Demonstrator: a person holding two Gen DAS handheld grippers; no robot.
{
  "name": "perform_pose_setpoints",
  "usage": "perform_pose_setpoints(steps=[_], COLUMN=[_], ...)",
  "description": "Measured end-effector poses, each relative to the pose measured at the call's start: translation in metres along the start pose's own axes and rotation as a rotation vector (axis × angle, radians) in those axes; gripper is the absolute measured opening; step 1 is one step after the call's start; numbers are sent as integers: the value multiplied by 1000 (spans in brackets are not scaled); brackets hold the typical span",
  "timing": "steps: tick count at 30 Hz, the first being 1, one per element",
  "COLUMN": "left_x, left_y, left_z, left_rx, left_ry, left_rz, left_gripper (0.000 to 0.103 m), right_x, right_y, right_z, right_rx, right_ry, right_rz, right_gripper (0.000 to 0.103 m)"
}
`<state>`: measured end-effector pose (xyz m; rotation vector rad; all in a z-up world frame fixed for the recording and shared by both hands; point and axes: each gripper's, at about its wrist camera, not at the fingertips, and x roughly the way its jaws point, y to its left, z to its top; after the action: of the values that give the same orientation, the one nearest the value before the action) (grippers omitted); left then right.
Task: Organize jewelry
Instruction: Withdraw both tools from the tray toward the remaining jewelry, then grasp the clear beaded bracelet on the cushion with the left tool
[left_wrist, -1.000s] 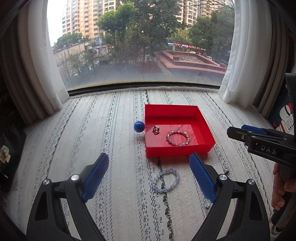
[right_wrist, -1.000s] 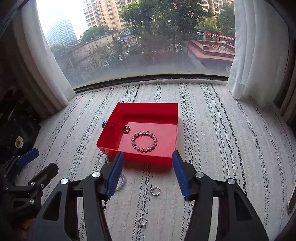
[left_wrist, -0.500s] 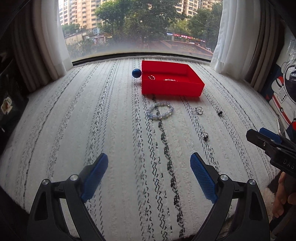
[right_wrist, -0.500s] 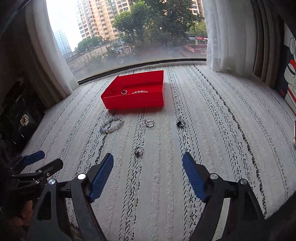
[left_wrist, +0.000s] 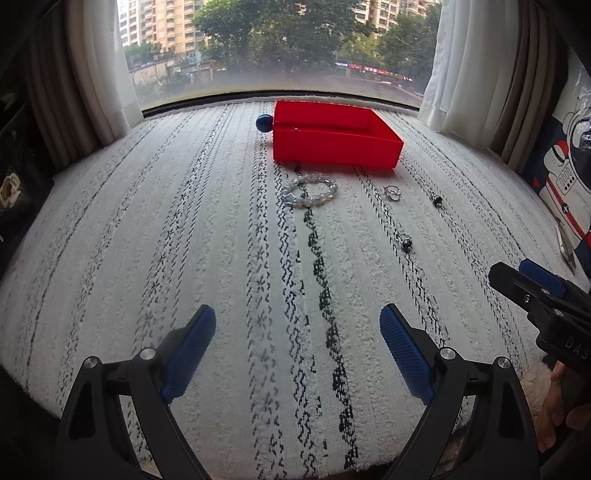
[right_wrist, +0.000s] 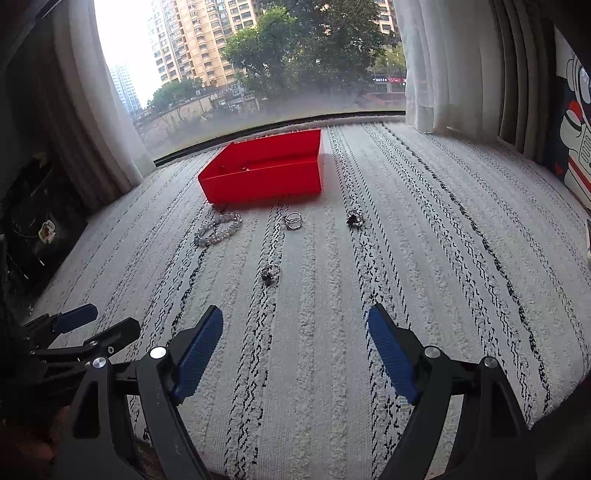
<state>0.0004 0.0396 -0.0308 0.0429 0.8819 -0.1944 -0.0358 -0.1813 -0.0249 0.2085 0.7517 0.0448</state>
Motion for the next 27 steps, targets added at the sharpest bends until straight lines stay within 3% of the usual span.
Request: perform_pose_setpoints(steps=[9,13,19,22,27], left_x=[43,85,136,151,163], left_y=[-5,-8,-4,-5,1], left_z=[87,115,131,130,125], left_rx=[72,101,96,99,75], left_ry=[-68,-31,43,72,80], left_rz=[50,101,138,132,139], left_gripper=[86,86,85,75,71], right_x=[9,16,20,21,21], right_y=[-6,-9,-7,-6,-7], right_z=[1,2,1,1,1], right_rx=[14,23,11,8,12], right_ry=[15,30,41,46,46], right_rz=[9,22,47,59,60], right_gripper=[80,80,80,80,80])
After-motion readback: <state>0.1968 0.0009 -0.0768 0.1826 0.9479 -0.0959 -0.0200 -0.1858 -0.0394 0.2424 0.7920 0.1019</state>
